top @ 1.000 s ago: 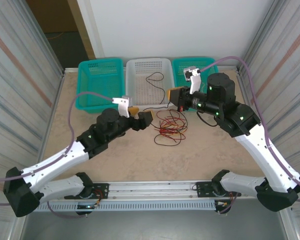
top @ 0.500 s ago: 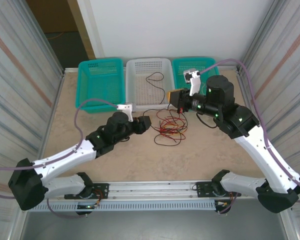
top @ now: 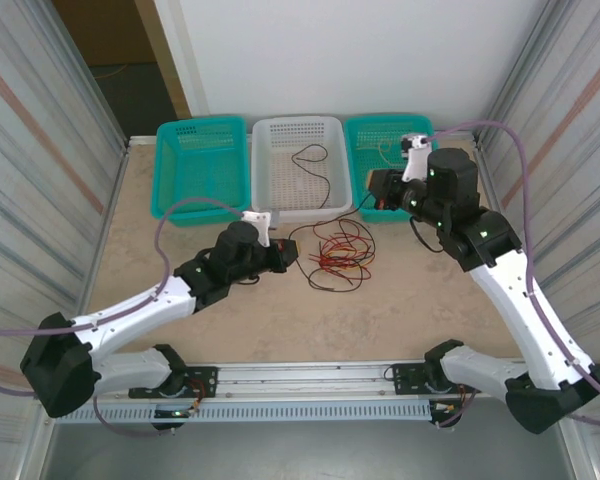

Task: Untangle the cables

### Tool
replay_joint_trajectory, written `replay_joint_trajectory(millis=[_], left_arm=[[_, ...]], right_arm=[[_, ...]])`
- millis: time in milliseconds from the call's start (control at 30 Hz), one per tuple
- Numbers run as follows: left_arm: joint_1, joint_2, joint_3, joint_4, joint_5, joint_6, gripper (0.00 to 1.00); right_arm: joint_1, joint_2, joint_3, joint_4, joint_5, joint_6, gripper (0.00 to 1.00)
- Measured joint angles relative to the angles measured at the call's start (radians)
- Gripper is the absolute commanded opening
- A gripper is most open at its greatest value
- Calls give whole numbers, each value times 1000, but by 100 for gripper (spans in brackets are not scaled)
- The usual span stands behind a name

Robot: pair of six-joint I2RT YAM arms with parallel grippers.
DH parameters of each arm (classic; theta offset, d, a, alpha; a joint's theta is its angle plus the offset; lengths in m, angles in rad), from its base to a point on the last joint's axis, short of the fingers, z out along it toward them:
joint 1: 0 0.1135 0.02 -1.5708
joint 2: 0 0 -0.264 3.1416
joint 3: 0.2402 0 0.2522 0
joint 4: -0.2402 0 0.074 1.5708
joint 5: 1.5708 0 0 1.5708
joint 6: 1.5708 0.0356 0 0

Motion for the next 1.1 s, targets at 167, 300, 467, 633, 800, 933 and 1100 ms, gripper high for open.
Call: replay_joint_trajectory(millis=[167,300,467,633,800,933,1100], left_arm=[[46,-49,-28,10,303,21,0],[32,-43,-25,16,497,43,0],[1,20,19,-19,637,90,0],[18,84,78,-33,662,127,0],[182,84,125,24,532,95,0],[280,106,259,68,424,84,0],[313,230,514,79,306,112,0]], right_arm=[[-210,27,-113,-23,-8,69,0],[-282,53,-156,-41,-82,126,0],[-301,73,-157,-17,-149,156,5],[-301,109,-157,-6,-198,173,39],[-307,111,-157,-31,-191,169,58],[-314,96,-157,-56,-171,149,72],[-314,75,-175,-78,-158,147,73]])
